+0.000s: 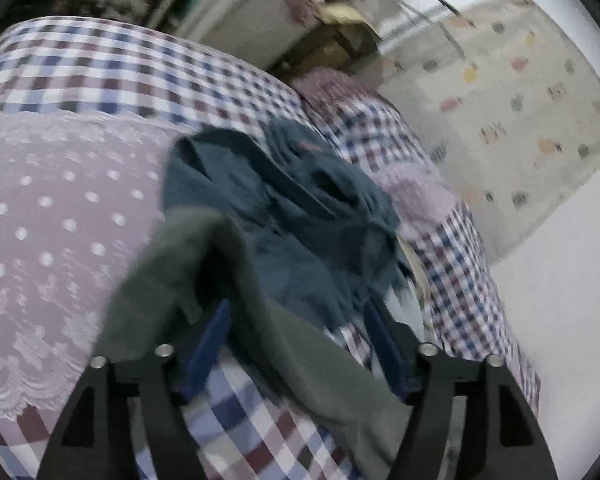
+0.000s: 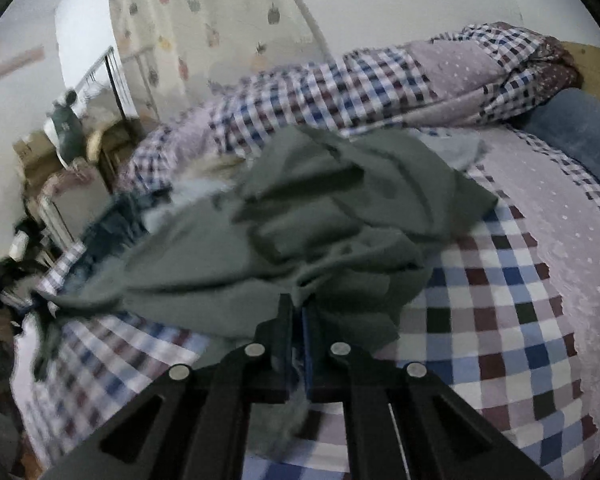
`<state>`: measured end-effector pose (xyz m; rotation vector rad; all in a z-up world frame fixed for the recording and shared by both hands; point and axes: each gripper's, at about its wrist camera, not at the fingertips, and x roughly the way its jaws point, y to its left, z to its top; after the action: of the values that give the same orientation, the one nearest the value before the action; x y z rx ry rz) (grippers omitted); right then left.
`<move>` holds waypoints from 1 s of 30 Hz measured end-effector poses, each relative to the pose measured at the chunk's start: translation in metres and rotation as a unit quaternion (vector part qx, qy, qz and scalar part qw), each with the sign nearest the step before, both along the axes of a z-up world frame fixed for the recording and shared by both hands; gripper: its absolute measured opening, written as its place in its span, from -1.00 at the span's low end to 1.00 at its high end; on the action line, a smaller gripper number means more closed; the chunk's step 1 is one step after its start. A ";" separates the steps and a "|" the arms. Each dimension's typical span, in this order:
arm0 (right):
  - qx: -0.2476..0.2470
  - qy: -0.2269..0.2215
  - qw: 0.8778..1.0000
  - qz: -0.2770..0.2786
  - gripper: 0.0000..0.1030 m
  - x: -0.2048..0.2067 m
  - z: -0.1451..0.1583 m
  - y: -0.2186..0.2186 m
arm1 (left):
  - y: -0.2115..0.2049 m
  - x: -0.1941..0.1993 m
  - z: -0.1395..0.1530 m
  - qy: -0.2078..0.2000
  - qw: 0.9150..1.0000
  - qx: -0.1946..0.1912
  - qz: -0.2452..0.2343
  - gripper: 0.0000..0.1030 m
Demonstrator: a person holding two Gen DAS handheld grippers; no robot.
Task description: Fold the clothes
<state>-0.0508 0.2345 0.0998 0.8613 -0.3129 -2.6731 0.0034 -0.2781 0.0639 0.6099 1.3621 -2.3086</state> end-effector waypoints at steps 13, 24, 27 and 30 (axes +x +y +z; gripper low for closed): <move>-0.013 0.047 0.997 -0.060 -0.91 0.037 0.050 0.050 | 0.128 -0.058 -0.017 -0.041 0.965 0.015 -0.260 0.46; 0.050 -0.096 0.993 -0.045 0.12 0.005 -0.024 0.057 | 0.215 -0.075 -0.025 -0.056 0.926 -0.017 -0.372 0.60; 0.038 -0.124 0.991 -0.037 0.12 -0.002 -0.044 0.062 | 0.227 -0.077 -0.028 -0.061 0.921 -0.024 -0.384 0.60; 0.033 -0.145 0.988 -0.040 0.12 -0.011 -0.060 0.064 | 0.231 -0.078 -0.032 -0.065 0.918 -0.018 -0.390 0.60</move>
<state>-0.0615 0.2989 0.0399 1.2877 -0.3325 -2.6410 -0.0750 -0.0467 0.0320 1.4830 1.1268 -2.7900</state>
